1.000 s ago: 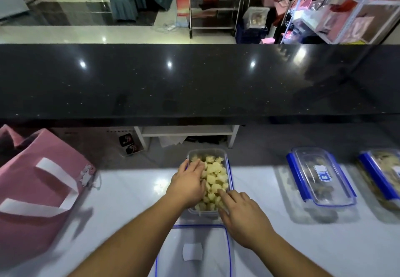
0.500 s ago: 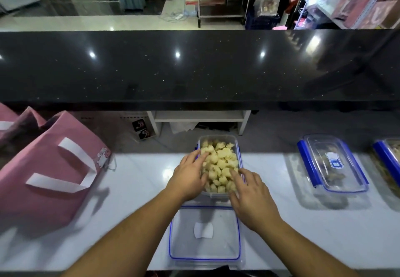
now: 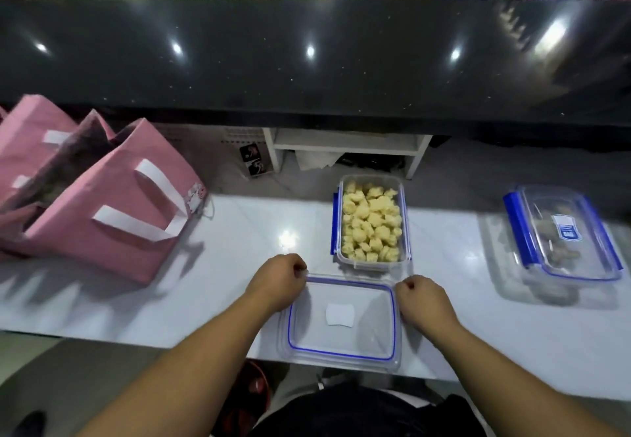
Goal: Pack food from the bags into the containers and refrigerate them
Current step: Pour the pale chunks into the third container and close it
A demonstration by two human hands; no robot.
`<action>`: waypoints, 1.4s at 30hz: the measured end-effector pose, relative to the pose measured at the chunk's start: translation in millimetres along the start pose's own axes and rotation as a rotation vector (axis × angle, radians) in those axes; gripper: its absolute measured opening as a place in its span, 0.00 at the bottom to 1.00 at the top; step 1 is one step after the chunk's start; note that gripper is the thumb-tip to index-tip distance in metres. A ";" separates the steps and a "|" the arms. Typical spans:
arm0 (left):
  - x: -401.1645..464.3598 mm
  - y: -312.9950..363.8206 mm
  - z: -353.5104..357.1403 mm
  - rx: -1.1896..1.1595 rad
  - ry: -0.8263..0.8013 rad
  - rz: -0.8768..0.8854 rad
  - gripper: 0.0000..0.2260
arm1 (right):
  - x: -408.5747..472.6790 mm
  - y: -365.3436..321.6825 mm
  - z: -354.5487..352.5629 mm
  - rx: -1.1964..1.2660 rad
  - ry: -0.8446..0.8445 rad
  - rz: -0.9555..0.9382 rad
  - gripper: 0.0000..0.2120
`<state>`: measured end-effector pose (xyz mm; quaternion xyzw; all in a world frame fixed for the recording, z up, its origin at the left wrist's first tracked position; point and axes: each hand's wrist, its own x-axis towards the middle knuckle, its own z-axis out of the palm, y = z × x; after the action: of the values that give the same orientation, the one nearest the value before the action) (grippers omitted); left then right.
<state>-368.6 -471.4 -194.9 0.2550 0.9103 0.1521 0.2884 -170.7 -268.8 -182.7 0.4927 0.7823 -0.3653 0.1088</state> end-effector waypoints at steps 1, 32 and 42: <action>0.0 -1.2 0.4 0.002 -0.007 0.003 0.11 | 2.5 1.9 0.3 0.057 -0.023 0.025 0.15; 20.7 131.6 -84.7 -1.138 -0.102 -0.144 0.08 | 5.6 -57.3 -59.4 0.870 0.003 -0.039 0.09; 52.0 136.2 -46.7 -0.952 0.069 -0.199 0.08 | 36.1 -69.0 -59.2 0.522 0.201 -0.058 0.09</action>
<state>-382.1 -336.6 -123.7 0.0012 0.7685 0.5317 0.3559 -235.9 -220.7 -127.8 0.5152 0.6825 -0.5066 -0.1104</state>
